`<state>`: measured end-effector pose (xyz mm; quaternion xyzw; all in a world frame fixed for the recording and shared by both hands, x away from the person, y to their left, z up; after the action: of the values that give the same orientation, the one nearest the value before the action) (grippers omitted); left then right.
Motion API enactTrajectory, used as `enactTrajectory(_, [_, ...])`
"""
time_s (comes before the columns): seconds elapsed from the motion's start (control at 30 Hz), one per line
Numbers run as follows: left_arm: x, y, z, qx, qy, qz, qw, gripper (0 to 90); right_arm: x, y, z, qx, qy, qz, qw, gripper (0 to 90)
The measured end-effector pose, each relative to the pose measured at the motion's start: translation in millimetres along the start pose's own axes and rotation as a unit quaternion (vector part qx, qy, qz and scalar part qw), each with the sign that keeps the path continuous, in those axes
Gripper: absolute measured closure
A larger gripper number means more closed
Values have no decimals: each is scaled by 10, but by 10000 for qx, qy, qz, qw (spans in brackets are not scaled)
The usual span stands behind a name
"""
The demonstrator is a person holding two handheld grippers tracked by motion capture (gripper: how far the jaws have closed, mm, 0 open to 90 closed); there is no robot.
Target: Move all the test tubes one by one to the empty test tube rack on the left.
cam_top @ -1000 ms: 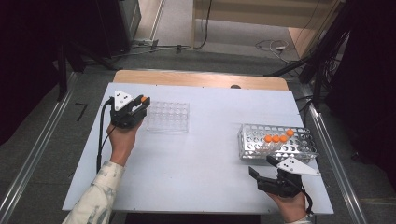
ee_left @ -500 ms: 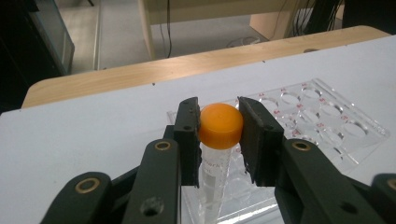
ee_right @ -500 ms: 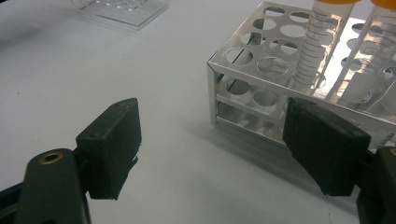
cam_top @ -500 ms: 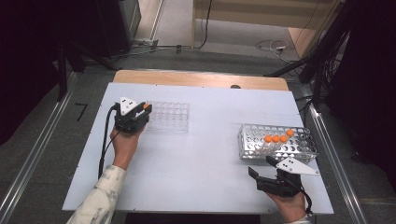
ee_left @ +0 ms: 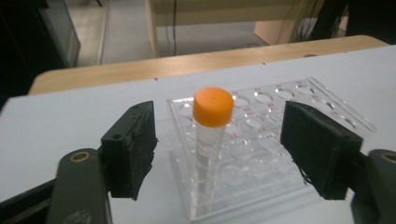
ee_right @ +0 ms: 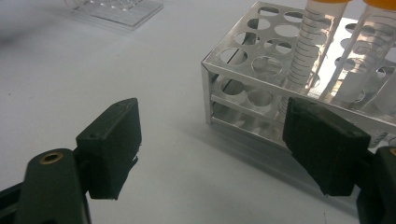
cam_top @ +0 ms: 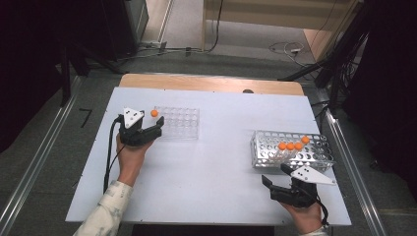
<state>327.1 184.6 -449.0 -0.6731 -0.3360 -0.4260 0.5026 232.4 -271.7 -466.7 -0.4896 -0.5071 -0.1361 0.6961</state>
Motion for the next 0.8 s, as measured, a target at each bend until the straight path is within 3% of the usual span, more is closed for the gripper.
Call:
enactTrajectory(0.07, [-20, -39, -9, -24, -18, 106, 9999, 218, 2, -3, -2, -30, 1, -15, 10000, 179])
enactTrajectory(0.17, [-82, -123, -20, 15, 25, 107, 9999, 211, 7, -22, -8, -56, 7, -78, 10000, 179])
enactTrajectory(0.27, [-129, -197, -39, 56, -62, 56, 9999, 203, 6, -31, -28, -98, 46, -110, 9999, 180])
enactTrajectory(0.5, [-185, -275, -209, 35, -21, -12, 10000, 175, 20, -29, -45, -250, 64, -158, 9995, 201])
enactTrajectory(0.8, [-197, -288, -304, -162, 46, 9, 9999, 169, 88, 79, -103, -687, 149, -294, 9971, 377])
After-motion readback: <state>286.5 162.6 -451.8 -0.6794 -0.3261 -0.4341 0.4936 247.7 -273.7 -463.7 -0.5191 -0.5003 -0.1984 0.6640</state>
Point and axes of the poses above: each handheld gripper's, and its own axes: y roughly forward along the jaws, x roughly out of its top, z roughly to its left, the point moved 1 cm from there along y, roughly forward along the jaws, and after that the axes turned 3 degrees about -y, right-handed, at the moved point
